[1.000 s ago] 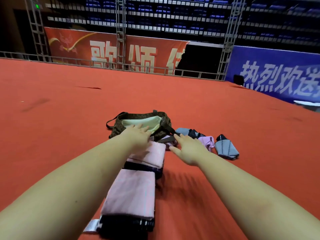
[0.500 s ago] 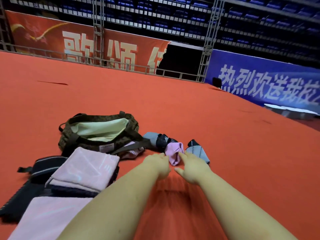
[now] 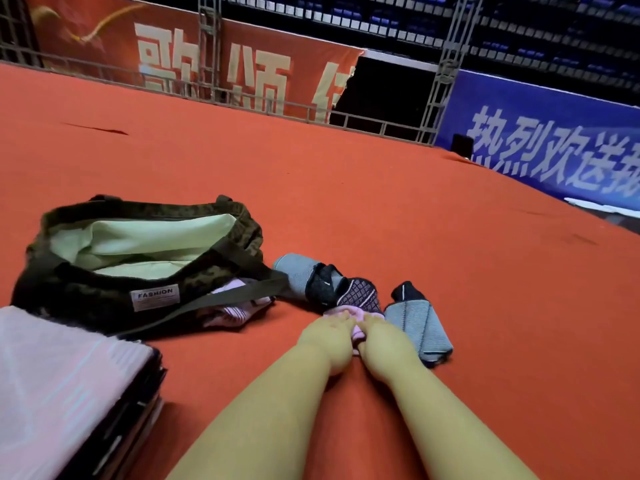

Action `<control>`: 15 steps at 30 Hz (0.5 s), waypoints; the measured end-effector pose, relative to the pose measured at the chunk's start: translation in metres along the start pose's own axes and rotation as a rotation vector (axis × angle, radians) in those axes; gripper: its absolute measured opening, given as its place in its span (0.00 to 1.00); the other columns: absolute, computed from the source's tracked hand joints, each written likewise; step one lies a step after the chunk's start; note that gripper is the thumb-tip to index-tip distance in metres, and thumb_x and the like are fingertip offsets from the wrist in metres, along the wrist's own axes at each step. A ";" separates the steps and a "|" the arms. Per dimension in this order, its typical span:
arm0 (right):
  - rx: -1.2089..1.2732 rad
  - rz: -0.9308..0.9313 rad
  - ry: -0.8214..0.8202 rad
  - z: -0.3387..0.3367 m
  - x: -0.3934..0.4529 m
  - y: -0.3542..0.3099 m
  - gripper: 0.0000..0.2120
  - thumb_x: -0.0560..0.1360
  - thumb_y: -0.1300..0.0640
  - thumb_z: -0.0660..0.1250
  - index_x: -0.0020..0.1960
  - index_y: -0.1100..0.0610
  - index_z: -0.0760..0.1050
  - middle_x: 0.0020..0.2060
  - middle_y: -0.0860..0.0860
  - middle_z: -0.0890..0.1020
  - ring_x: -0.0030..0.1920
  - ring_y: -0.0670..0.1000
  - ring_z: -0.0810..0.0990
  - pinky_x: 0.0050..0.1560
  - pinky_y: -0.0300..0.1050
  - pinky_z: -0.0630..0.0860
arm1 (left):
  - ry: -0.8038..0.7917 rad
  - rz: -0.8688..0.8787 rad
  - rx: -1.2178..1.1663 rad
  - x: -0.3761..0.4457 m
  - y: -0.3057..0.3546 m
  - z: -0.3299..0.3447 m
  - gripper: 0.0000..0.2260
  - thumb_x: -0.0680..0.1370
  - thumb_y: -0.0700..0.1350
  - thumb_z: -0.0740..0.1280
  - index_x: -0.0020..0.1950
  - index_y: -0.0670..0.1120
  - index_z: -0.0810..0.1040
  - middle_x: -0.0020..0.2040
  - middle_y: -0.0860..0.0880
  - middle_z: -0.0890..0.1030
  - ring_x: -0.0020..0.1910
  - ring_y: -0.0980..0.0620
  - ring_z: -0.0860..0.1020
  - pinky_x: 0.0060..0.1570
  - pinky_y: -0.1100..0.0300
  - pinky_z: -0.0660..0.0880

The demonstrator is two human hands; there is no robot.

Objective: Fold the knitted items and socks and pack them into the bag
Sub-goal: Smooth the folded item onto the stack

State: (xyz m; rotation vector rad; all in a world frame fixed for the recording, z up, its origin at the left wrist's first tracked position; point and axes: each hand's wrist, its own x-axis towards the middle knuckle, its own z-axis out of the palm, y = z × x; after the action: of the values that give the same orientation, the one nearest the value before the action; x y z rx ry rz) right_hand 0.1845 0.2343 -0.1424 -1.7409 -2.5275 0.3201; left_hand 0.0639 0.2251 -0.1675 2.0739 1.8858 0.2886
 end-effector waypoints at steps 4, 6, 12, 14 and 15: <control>-0.007 -0.007 -0.008 0.005 -0.004 0.005 0.19 0.80 0.56 0.55 0.70 0.53 0.67 0.69 0.54 0.69 0.66 0.56 0.71 0.61 0.47 0.68 | 0.037 0.016 0.033 -0.010 0.001 0.003 0.22 0.81 0.44 0.58 0.75 0.44 0.60 0.76 0.46 0.59 0.73 0.47 0.62 0.70 0.56 0.58; 0.011 0.037 -0.015 0.004 -0.009 0.003 0.19 0.80 0.58 0.54 0.70 0.54 0.67 0.69 0.55 0.69 0.66 0.56 0.71 0.61 0.46 0.68 | 0.027 0.000 0.018 -0.018 0.002 0.003 0.21 0.81 0.41 0.55 0.74 0.45 0.62 0.75 0.46 0.61 0.71 0.46 0.65 0.68 0.53 0.63; 0.084 0.017 -0.045 0.000 -0.069 -0.015 0.19 0.80 0.60 0.54 0.70 0.58 0.68 0.70 0.57 0.68 0.69 0.57 0.67 0.68 0.50 0.64 | -0.029 -0.006 0.036 -0.089 0.015 0.008 0.24 0.81 0.39 0.52 0.78 0.46 0.53 0.78 0.47 0.51 0.75 0.47 0.58 0.72 0.55 0.56; 0.076 -0.004 -0.047 -0.002 -0.100 -0.023 0.19 0.81 0.59 0.54 0.71 0.58 0.67 0.71 0.56 0.67 0.70 0.57 0.67 0.69 0.51 0.64 | -0.044 -0.011 0.029 -0.118 0.022 0.012 0.24 0.81 0.39 0.52 0.78 0.47 0.54 0.78 0.48 0.51 0.75 0.46 0.59 0.72 0.55 0.57; 0.081 -0.024 -0.028 -0.003 -0.118 -0.026 0.19 0.81 0.59 0.53 0.71 0.59 0.67 0.71 0.57 0.68 0.69 0.58 0.67 0.69 0.52 0.63 | -0.056 -0.019 0.034 -0.135 0.027 0.013 0.24 0.81 0.40 0.52 0.78 0.48 0.54 0.78 0.48 0.51 0.74 0.46 0.60 0.71 0.55 0.58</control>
State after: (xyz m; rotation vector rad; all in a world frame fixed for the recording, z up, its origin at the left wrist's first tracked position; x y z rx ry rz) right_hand 0.2038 0.1165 -0.1263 -1.6881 -2.5144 0.4418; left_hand 0.0789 0.0879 -0.1607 2.0628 1.8889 0.1932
